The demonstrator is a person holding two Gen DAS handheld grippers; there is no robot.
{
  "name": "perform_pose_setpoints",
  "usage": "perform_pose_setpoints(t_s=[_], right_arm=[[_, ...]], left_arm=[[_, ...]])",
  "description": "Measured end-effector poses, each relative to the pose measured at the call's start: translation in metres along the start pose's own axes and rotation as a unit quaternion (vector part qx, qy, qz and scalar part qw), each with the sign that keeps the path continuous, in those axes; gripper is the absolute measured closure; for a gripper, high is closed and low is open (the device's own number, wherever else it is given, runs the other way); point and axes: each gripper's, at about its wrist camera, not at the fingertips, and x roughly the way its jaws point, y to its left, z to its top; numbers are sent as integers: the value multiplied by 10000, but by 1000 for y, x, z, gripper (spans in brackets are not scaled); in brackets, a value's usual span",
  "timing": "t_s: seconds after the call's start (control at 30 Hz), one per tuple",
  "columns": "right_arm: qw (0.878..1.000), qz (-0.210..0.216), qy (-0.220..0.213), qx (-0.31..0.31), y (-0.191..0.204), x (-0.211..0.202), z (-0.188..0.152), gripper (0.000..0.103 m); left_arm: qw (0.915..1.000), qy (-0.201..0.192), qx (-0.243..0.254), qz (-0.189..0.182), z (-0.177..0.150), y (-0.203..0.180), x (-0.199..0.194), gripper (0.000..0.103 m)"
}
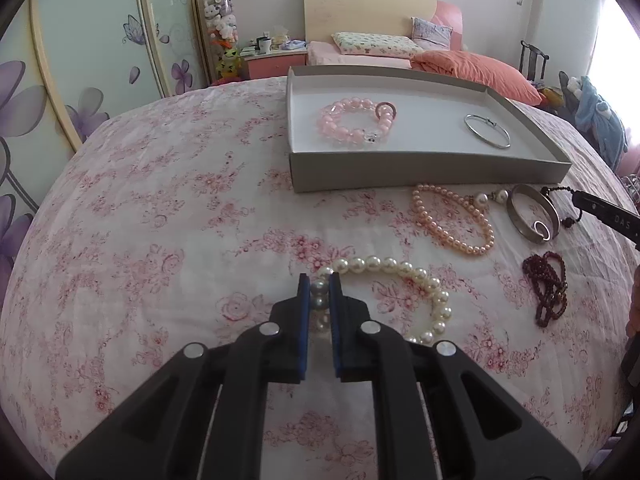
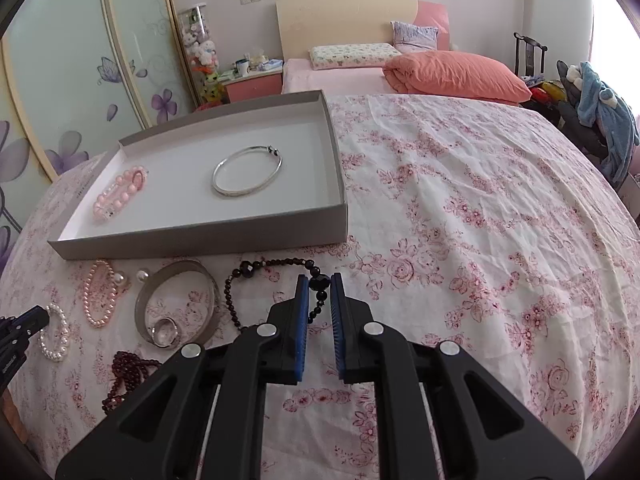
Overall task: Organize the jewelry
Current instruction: 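Grasp the white pearl bracelet with the left tool while the right grasps the black bead bracelet, then carry both bracelets into the tray and open both tools to release them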
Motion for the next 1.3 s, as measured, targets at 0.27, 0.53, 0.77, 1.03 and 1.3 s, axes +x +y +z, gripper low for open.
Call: perform_pose_setpoints(t_s=[0.27,0.53,0.77,1.03,1.3], right_arm=[[9992,291,-270,-28,7,-18,3,91],[9979,501,-389,-110,18,-30,2,91],[9970,594,-495,-99,20,-39,-1,91],[9945,659,-776,-252,28,-57,-1,91],[9915,689,-1019,-418,37,-71,-1,91]], left_arm=[[9997,-152,-149,-72,7,4,-9,93],[9988,-347,-247,-228,11,3,-21,93],[9973,-482,-386,-393,14,5,-29,93],[9943,-746,-458,-612,19,1,-43,93],[9915,-1014,-390,-715,23,-9,-61,93]])
